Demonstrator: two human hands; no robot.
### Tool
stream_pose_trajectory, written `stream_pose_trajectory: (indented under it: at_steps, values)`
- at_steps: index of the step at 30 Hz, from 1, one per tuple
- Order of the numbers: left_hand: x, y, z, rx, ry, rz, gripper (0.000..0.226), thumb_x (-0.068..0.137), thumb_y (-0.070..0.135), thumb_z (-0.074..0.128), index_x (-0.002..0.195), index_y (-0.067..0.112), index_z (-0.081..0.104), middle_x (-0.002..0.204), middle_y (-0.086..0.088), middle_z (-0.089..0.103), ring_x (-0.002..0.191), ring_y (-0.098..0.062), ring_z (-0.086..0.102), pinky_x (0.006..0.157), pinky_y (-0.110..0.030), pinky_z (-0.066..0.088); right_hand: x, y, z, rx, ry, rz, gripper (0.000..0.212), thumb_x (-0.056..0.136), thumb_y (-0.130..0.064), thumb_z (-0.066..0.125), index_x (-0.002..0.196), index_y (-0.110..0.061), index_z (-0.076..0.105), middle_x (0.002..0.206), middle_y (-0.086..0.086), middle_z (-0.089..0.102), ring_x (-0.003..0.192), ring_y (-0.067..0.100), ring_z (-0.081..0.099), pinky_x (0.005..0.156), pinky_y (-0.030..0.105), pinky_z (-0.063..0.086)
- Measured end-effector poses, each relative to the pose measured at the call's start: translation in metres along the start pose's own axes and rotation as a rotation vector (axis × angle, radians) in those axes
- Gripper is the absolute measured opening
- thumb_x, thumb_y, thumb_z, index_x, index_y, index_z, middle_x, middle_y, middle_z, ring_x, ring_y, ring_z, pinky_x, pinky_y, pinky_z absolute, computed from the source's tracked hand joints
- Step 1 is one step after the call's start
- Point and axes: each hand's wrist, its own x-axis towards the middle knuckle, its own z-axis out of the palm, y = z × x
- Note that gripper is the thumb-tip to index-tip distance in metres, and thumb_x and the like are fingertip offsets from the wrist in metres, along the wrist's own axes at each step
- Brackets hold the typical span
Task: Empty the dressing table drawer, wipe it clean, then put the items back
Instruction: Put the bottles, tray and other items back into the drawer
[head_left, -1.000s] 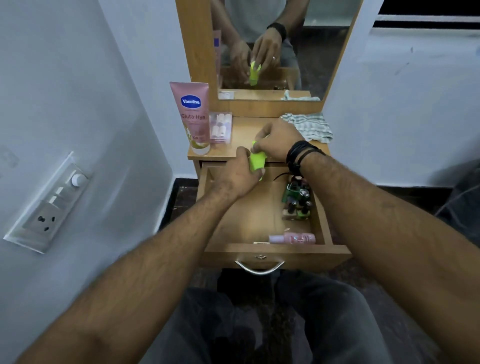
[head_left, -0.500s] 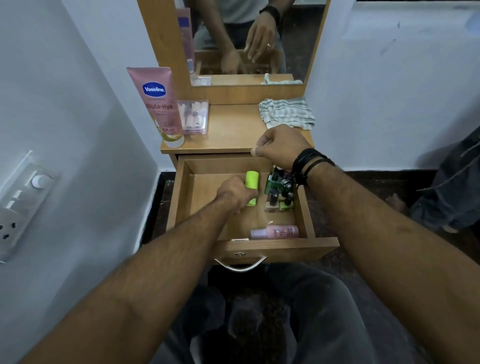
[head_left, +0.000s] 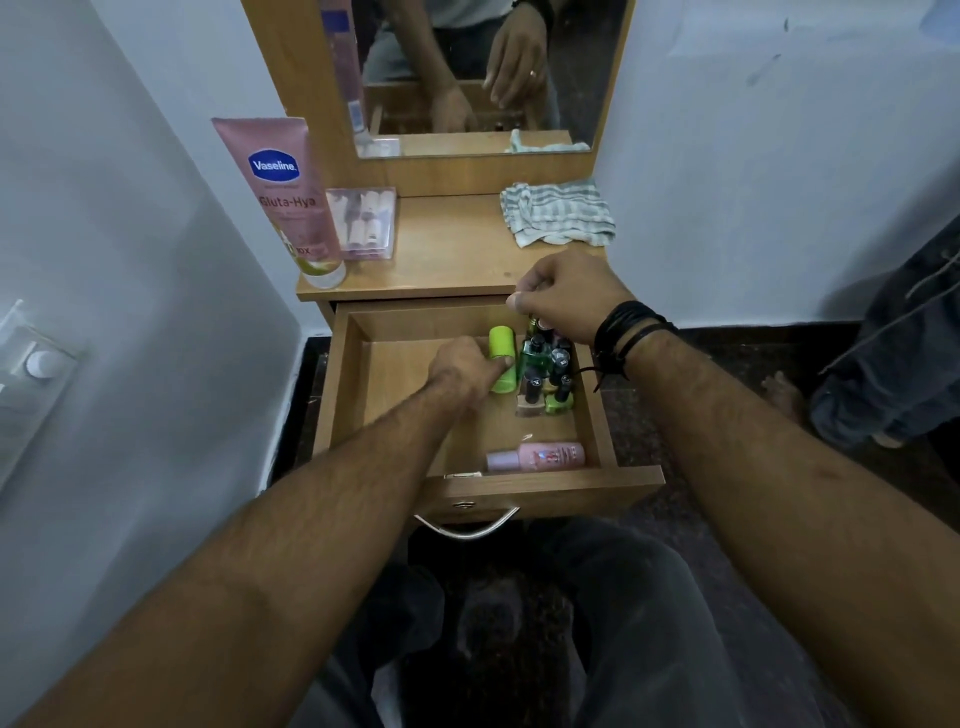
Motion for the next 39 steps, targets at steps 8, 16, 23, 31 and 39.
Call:
stream_pose_trajectory:
  at_steps: [8, 16, 23, 31, 39]
  values:
    - [-0.029, -0.005, -0.067, 0.071, 0.217, 0.157, 0.029, 0.093, 0.043, 0.067, 0.104, 0.016, 0.066, 0.106, -0.005, 0.071, 0.098, -0.025, 0.065, 0.078, -0.03, 0.047, -0.001, -0.046, 0.012, 0.003, 0.037, -0.045, 0.016, 0.083, -0.031, 0.074, 0.094, -0.02, 0.075, 0.081, -0.007, 0.064, 0.092, 0.018, 0.064, 0.076, 0.027, 0.047]
    - [-0.076, 0.014, -0.191, 0.306, 0.58, 0.485, 0.019, 0.099, 0.024, 0.055, 0.117, 0.017, 0.058, 0.119, -0.004, 0.063, 0.097, -0.026, 0.062, 0.076, -0.035, 0.046, 0.023, -0.114, 0.053, 0.336, -0.007, -0.052, 0.046, 0.081, -0.028, 0.078, 0.123, -0.017, 0.062, 0.111, 0.007, 0.071, 0.105, 0.026, 0.067, 0.097, 0.041, 0.053]
    - [-0.083, 0.025, -0.252, 0.519, 0.726, 0.461, 0.043, 0.098, 0.021, 0.057, 0.139, 0.016, 0.046, 0.146, -0.006, 0.038, 0.089, -0.025, 0.053, 0.065, -0.04, 0.048, 0.034, -0.141, 0.081, 0.337, -0.041, -0.061, 0.068, 0.084, -0.026, 0.078, 0.145, -0.015, 0.05, 0.134, 0.008, 0.061, 0.119, 0.023, 0.06, 0.103, 0.032, 0.047]
    - [-0.054, 0.023, -0.269, 0.625, 0.597, 0.289, 0.045, 0.094, 0.025, 0.067, 0.136, 0.025, 0.053, 0.131, -0.003, 0.054, 0.111, -0.032, 0.06, 0.081, -0.055, 0.057, 0.043, -0.151, 0.097, 0.23, -0.048, -0.12, 0.065, 0.087, -0.028, 0.074, 0.146, -0.019, 0.048, 0.136, 0.005, 0.059, 0.121, 0.023, 0.058, 0.099, 0.031, 0.047]
    - [-0.058, 0.036, -0.281, 0.436, 0.532, 0.325, 0.029, 0.096, 0.03, 0.065, 0.122, 0.018, 0.069, 0.12, -0.006, 0.068, 0.098, -0.023, 0.061, 0.076, -0.039, 0.056, 0.039, -0.149, 0.096, 0.191, -0.072, -0.187, 0.064, 0.084, -0.031, 0.076, 0.141, -0.02, 0.049, 0.132, 0.002, 0.06, 0.116, 0.02, 0.058, 0.084, 0.024, 0.041]
